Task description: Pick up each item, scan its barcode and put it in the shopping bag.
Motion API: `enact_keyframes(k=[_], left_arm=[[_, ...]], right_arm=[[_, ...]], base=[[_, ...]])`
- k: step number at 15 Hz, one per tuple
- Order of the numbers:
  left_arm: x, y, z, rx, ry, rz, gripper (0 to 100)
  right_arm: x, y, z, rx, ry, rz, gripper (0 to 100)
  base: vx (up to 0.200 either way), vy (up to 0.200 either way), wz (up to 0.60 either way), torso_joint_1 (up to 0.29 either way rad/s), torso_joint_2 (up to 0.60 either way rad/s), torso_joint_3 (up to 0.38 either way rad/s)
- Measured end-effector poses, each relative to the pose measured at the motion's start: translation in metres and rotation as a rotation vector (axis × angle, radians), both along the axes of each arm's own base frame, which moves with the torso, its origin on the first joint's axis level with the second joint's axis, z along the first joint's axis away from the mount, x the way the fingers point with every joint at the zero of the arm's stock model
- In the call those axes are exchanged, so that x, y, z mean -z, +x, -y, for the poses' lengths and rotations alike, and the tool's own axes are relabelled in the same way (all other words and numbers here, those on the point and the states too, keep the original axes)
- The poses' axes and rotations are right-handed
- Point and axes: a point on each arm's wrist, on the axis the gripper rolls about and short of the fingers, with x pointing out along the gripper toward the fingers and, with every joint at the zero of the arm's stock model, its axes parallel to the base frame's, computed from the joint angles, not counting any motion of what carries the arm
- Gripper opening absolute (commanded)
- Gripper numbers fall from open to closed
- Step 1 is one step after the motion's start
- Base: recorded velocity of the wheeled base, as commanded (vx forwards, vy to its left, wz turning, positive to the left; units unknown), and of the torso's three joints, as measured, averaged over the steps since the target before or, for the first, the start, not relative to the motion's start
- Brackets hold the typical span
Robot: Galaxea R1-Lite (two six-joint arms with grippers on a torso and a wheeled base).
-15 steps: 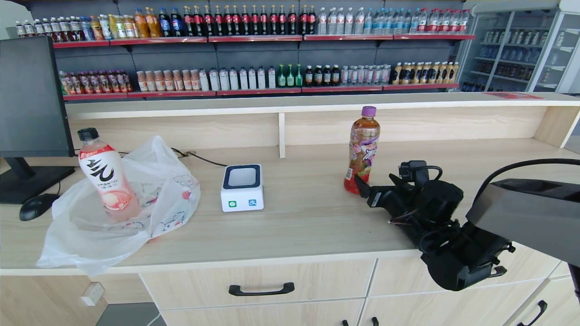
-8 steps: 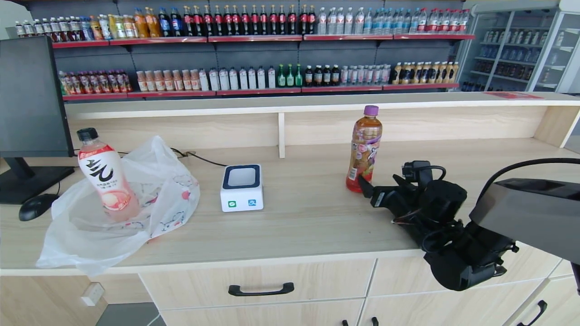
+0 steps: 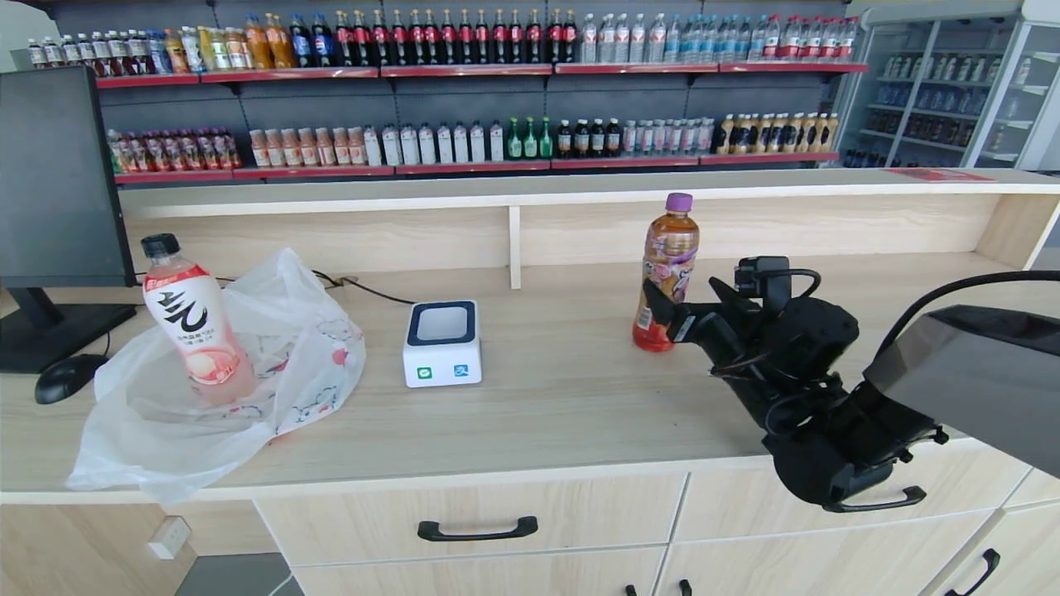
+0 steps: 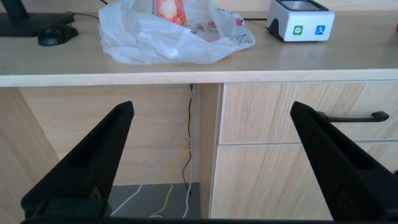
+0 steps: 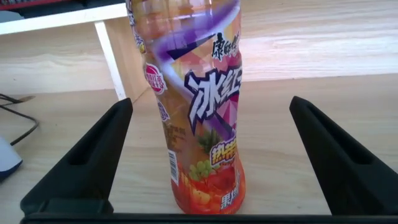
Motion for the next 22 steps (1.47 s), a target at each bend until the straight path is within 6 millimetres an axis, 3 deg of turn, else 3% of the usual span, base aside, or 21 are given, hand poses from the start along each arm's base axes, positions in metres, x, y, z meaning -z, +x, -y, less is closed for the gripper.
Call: enact_keyframes(k=[7, 17, 22], left_arm=[[0.0, 0.0, 0.0, 0.001, 0.0, -0.001, 100], [0.0, 0.0, 0.0, 0.001, 0.006, 0.0, 100], [0.0, 0.0, 0.0, 0.001, 0.006, 0.0, 100]], right_arm=[[0.018, 0.016, -0.002, 0.004, 0.011, -0.02, 100], [0.021, 0.039, -0.011, -0.045, 0.033, 0.043, 100], [0.021, 0.041, -0.009, -0.033, 0.035, 0.046, 100]], base=[[0.0, 0.0, 0.0, 0.0, 0.0, 0.0], [0.0, 0.0, 0.0, 0.0, 0.0, 0.0], [0.0, 0.0, 0.0, 0.0, 0.0, 0.0]])
